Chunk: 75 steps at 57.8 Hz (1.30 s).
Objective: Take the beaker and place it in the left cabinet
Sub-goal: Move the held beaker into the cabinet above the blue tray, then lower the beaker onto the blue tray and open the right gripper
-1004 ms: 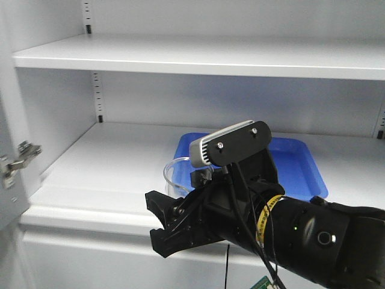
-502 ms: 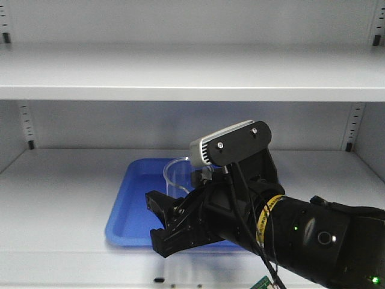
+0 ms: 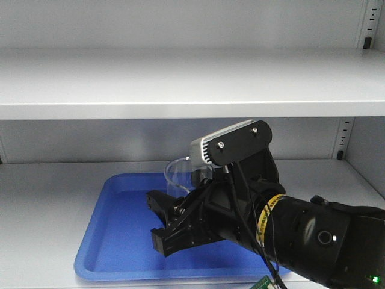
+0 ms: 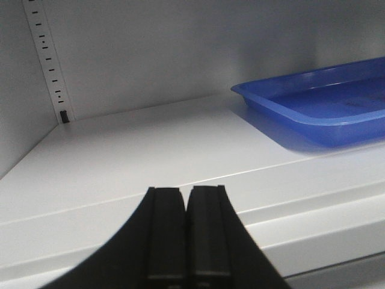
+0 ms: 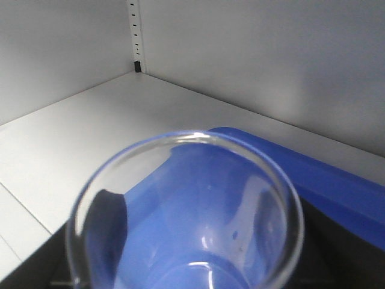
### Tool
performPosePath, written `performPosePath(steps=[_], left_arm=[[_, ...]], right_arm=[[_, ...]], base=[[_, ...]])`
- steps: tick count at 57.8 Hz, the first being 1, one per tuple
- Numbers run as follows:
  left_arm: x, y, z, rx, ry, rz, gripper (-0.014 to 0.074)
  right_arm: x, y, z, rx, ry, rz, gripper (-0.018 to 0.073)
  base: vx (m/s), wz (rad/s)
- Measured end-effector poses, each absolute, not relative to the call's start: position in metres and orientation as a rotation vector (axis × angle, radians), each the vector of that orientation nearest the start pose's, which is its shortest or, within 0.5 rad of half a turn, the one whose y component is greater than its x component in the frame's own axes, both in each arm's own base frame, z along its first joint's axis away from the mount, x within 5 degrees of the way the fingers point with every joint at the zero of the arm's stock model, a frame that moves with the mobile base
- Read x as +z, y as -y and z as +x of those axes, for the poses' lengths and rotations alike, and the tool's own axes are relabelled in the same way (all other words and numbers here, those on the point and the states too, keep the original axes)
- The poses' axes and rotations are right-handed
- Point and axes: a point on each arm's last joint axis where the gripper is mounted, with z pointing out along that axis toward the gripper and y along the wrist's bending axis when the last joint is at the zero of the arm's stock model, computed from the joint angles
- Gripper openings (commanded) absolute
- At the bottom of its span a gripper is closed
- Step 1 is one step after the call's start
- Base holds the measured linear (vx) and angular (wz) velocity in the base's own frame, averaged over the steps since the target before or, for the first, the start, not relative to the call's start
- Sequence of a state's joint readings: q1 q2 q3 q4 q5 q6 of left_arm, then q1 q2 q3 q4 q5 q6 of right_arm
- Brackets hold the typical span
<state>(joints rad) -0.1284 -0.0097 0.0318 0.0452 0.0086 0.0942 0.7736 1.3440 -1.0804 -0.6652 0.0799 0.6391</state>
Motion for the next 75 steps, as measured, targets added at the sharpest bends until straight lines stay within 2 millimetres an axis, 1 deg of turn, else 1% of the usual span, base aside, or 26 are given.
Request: performPosePath(steps=[28, 34, 43, 45, 58, 66, 75], left_arm=[[0.202, 0.007, 0.056, 0.009, -1.501, 0.202, 0.0001], [0.202, 0.007, 0.056, 0.009, -1.501, 0.202, 0.0001], [0.202, 0.007, 0.056, 0.009, -1.501, 0.202, 0.0001], [0.202, 0.007, 0.056, 0.009, -1.501, 0.202, 0.0001], [0.202, 0.007, 0.056, 0.009, -1.501, 0.202, 0.0001], [0.202, 0.007, 0.056, 0.009, -1.501, 0.202, 0.0001], [0.202, 0.007, 0.056, 0.009, -1.501, 0.202, 0.0001]], right_arm=[[0.363, -0.216, 0.227, 0.485, -1.706, -0.681, 0.0017], [0.36, -0.216, 0.23, 0.471, -1.704, -0.695, 0.0017], [0.342, -0.216, 0.253, 0.435, -1.724, -0.701, 0.0017], [0.335, -0.214, 0.261, 0.426, -1.738, -0.693, 0.0017], [0.305, -0.208, 0.299, 0.46, -1.736, -0.668, 0.0019], [0.283, -0.211, 0.313, 0.485, -1.755, -0.675, 0.0023], [0.259, -0.216, 0.321, 0.489, -1.803, -0.697, 0.0029]], base=[[0.01, -0.01], [0.0, 0.0], [0.0, 0.0], [0.0, 0.0], [0.0, 0.0], [0.0, 0.0], [0.0, 0.0]])
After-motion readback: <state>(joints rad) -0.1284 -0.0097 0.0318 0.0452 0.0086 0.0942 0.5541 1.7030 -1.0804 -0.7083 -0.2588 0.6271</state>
